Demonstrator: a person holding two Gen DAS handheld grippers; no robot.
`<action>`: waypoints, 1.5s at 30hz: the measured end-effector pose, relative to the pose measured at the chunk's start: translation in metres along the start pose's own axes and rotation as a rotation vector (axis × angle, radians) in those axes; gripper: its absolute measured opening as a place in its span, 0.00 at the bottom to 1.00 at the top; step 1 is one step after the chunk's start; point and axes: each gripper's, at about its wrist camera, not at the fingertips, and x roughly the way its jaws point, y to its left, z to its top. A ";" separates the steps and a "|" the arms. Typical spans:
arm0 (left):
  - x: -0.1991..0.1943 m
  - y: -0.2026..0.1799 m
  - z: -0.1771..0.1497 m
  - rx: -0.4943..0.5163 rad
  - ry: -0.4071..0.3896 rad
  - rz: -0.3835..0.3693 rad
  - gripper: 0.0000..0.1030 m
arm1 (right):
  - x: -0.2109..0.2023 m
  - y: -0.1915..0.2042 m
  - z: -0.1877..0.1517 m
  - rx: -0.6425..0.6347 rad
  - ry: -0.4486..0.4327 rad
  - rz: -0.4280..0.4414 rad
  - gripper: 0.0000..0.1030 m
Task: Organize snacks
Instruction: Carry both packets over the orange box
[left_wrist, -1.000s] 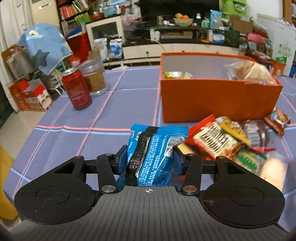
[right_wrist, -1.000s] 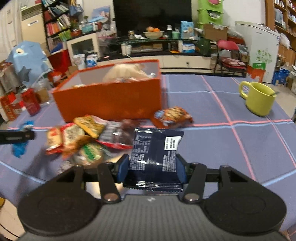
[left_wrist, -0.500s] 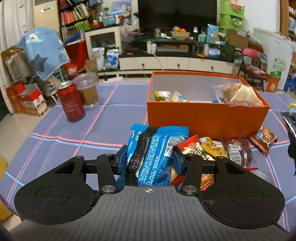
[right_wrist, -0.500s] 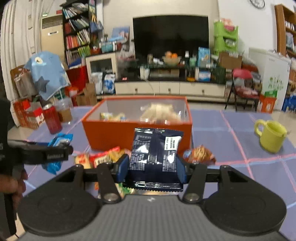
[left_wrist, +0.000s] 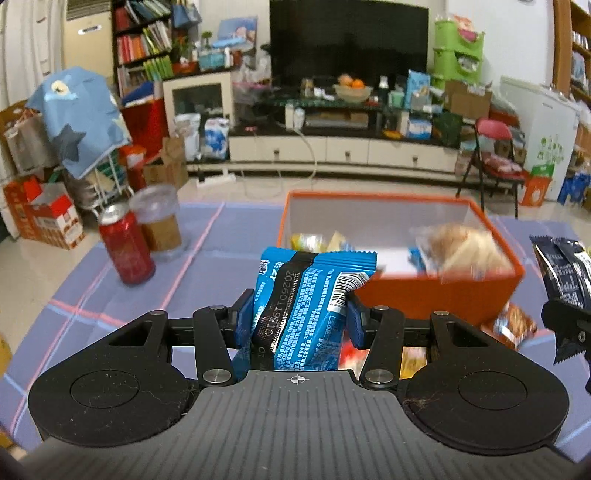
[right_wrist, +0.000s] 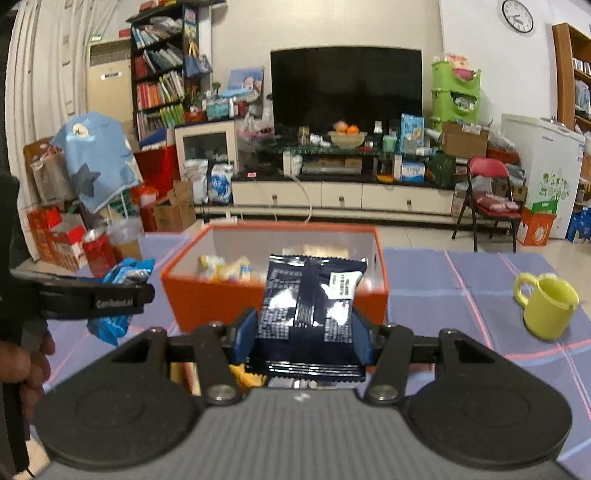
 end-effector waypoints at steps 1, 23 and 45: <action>0.004 0.000 0.008 -0.008 -0.005 -0.003 0.18 | 0.004 -0.001 0.008 0.003 -0.015 -0.002 0.54; 0.123 -0.027 0.042 -0.003 0.060 0.035 0.20 | 0.143 0.014 0.061 0.011 0.012 0.061 0.54; 0.130 -0.031 0.037 0.027 0.057 0.058 0.20 | 0.150 0.026 0.047 -0.090 0.030 0.005 0.55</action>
